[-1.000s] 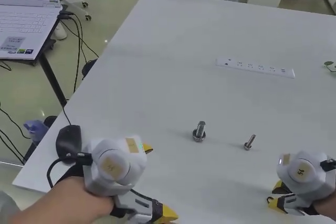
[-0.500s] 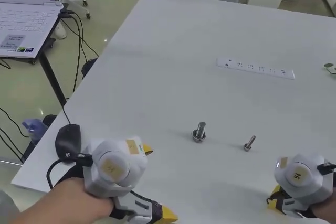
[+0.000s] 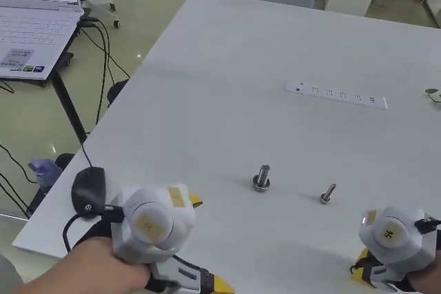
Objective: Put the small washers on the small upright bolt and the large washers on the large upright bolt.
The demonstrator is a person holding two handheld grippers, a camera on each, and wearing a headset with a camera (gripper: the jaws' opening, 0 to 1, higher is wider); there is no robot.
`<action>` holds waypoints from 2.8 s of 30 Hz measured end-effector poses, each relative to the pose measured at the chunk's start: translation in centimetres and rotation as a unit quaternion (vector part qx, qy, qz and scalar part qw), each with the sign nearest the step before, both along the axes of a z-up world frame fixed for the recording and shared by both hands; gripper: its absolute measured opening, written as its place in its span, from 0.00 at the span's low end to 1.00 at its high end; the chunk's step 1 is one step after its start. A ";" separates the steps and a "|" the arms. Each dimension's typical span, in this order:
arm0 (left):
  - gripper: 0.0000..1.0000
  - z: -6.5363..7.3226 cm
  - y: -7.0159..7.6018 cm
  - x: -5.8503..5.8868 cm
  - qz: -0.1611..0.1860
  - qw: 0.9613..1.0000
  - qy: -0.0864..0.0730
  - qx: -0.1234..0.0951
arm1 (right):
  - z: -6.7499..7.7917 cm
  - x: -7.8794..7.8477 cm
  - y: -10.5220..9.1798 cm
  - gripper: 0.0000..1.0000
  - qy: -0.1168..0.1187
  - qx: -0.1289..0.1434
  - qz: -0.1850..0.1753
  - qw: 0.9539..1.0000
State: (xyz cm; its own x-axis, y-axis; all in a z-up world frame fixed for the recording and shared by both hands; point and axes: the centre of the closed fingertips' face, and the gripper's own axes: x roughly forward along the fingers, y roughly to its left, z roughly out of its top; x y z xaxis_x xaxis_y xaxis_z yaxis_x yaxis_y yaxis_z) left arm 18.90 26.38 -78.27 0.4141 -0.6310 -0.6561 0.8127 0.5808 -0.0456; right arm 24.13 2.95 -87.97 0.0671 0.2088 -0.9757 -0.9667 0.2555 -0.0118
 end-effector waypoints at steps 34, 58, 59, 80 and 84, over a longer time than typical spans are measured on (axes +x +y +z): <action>0.93 0.2 -0.6 1.6 0.021 1.000 -0.014 -0.016 | 8.0 6.7 0.3 0.12 -0.020 0.000 0.004 1.000; 0.94 -0.3 0.0 3.2 0.065 0.997 -0.015 -0.030 | 9.3 11.5 5.0 0.12 -0.027 0.007 0.052 0.998; 0.94 -0.3 0.0 3.3 0.066 0.997 -0.015 -0.032 | 9.2 11.5 5.1 0.12 -0.026 0.008 0.052 0.998; 0.90 -1.0 0.5 3.6 0.059 0.998 -0.001 -0.026 | 6.4 11.9 5.9 0.12 -0.004 -0.010 0.069 0.998; 0.89 -1.1 0.6 3.5 0.059 0.998 0.002 -0.025 | 6.0 11.9 6.0 0.12 -0.001 -0.011 0.069 0.998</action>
